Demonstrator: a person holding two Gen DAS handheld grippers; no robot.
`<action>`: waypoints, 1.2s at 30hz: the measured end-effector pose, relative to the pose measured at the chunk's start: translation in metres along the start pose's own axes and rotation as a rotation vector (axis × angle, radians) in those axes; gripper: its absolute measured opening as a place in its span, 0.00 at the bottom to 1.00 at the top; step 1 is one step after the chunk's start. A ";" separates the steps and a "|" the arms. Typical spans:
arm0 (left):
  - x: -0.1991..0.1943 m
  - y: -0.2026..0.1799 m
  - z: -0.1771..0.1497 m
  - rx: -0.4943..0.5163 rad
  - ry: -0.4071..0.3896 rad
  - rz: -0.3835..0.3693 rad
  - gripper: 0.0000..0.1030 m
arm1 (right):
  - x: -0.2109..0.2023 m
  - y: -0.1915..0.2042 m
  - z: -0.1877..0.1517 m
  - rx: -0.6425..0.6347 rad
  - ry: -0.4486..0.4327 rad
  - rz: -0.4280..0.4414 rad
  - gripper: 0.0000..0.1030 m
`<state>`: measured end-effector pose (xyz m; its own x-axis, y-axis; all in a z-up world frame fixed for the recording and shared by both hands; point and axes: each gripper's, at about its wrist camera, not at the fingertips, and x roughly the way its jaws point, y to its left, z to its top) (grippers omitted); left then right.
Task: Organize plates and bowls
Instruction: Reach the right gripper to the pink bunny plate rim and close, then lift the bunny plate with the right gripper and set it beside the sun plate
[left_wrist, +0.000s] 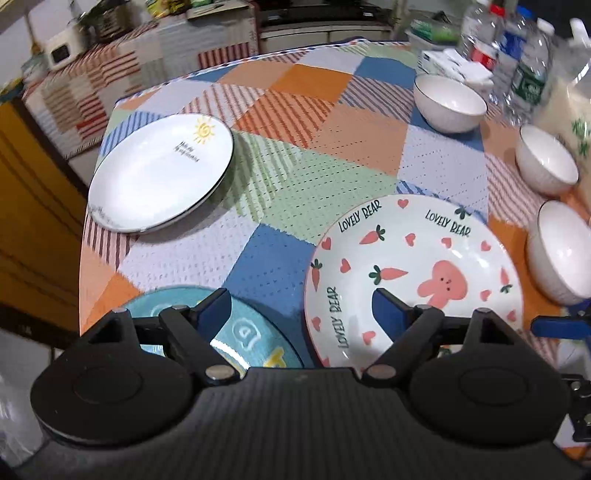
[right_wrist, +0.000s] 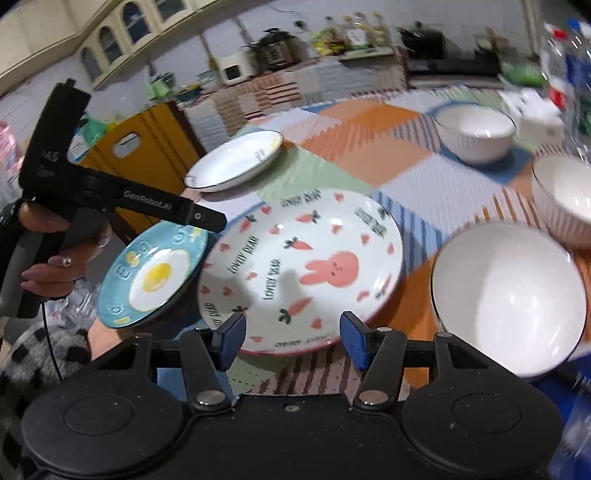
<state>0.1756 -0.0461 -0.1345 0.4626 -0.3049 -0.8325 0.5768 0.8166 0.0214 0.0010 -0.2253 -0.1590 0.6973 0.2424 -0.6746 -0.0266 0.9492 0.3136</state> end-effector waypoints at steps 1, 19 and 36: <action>0.004 -0.001 0.001 0.016 -0.002 0.002 0.81 | 0.002 -0.001 -0.003 0.010 -0.005 -0.005 0.60; 0.061 0.008 0.021 -0.009 0.137 -0.141 0.19 | 0.040 -0.031 -0.011 0.213 0.004 -0.043 0.31; 0.027 0.031 0.045 -0.126 0.036 -0.116 0.22 | 0.037 -0.022 0.035 0.087 0.044 0.008 0.29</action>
<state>0.2358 -0.0510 -0.1316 0.3718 -0.3846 -0.8449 0.5346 0.8328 -0.1438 0.0524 -0.2442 -0.1670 0.6651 0.2603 -0.6999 0.0319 0.9266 0.3748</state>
